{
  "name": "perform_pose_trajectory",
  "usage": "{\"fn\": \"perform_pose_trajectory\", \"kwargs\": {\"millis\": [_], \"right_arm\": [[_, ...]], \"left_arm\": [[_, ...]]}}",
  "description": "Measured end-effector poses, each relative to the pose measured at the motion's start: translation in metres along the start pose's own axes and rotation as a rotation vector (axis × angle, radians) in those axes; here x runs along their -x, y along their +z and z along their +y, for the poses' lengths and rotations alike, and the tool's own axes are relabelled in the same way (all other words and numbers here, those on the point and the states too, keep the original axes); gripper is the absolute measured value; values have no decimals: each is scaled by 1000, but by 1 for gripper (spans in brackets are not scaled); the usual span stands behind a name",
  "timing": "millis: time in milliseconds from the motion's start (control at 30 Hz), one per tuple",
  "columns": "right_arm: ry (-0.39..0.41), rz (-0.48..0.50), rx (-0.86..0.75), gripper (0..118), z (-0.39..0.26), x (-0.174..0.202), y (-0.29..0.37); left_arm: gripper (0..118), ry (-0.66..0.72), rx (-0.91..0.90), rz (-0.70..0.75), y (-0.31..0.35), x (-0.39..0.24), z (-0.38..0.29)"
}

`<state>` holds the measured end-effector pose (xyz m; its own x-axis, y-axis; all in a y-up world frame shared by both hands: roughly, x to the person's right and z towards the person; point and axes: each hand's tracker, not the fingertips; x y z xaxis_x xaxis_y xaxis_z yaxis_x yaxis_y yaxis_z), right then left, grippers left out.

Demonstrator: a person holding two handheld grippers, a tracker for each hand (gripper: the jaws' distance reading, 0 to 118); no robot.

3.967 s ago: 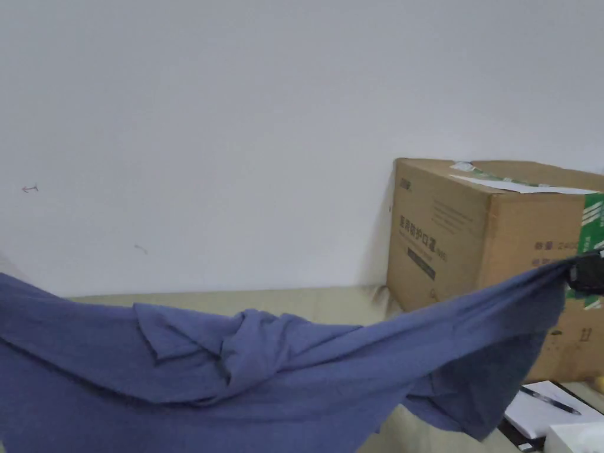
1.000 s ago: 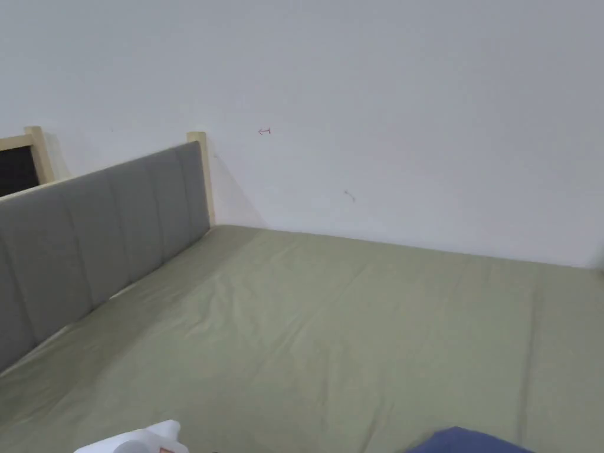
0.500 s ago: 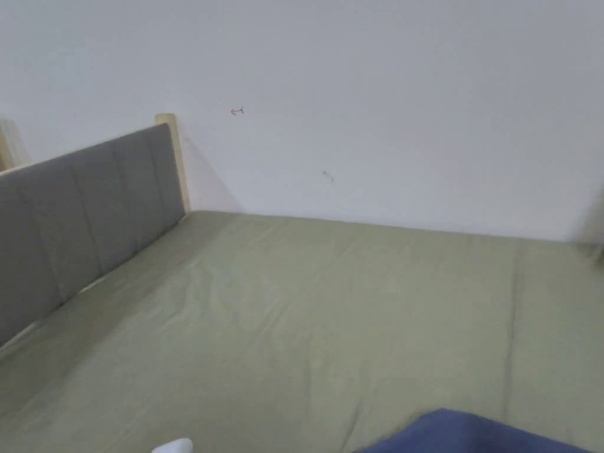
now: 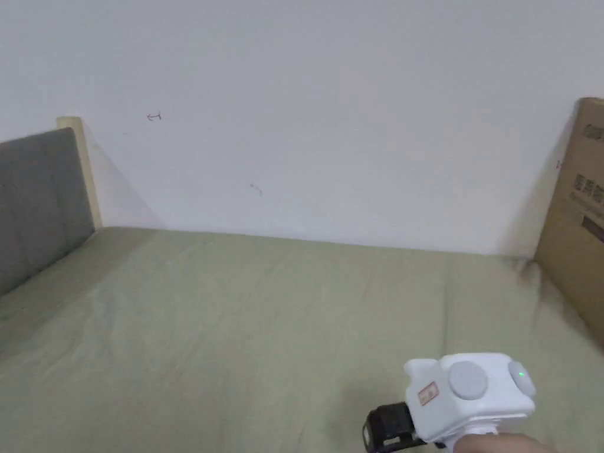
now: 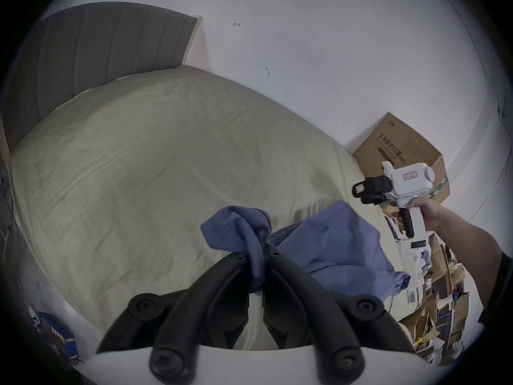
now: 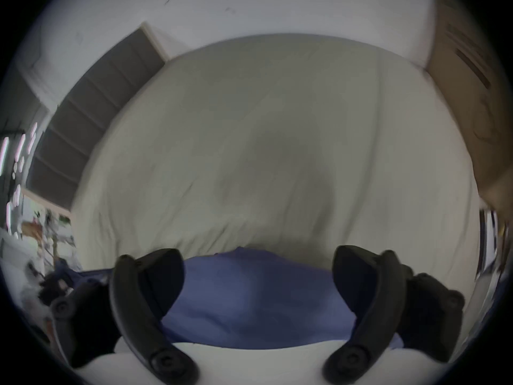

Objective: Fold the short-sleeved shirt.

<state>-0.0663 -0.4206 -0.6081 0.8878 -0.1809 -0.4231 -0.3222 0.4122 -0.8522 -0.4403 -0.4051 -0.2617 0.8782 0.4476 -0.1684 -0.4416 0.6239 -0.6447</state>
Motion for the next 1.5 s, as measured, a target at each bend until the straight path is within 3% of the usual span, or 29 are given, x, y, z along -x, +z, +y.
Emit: {"fn": "perform_pose_trajectory", "kwargs": {"millis": [133,200,233,300,333,433,500,567,633,733,867,933,1100,1300,1500], "right_arm": [[187,-148,146,106,-3,5,-52],[269,-146,255,103,-10,2,-69],[269,-104,253,101,-13,15,-55],[184,-88,187,94,-13,12,-40],[140,-41,171,82,-12,7,-37],[171,28,107,7,-21,4,-14],[172,-29,25,6,-41,12,20],[69,10,-66,6,-59,7,57],[52,32,-183,6,-74,-4,100],[92,-91,-428,7,-104,-8,175],[34,-126,-613,6,-121,-4,273],[64,-136,-657,6,-120,-2,315],[134,-334,-851,7,-122,-1,411],[135,-370,-926,7,-88,9,493],[102,-374,-918,7,-18,11,511]], "left_arm": [[5,-17,42,23,-8,8,0],[5,-11,59,34,-12,12,-3],[5,-3,70,38,-15,13,-4],[5,6,107,77,-20,13,-9],[5,6,110,78,-21,13,-11],[5,22,108,60,-18,8,-13],[5,6,89,80,-12,-2,-10],[5,-19,67,75,1,-11,-3],[5,-37,19,40,16,-22,8],[5,-55,-34,-79,39,-47,29],[5,-202,-102,-125,67,-102,64],[5,-278,-147,-135,81,-131,83],[5,-338,-237,-282,115,-186,144],[5,-428,-370,-246,147,-254,222],[5,-454,-479,-157,144,-287,292]]}}
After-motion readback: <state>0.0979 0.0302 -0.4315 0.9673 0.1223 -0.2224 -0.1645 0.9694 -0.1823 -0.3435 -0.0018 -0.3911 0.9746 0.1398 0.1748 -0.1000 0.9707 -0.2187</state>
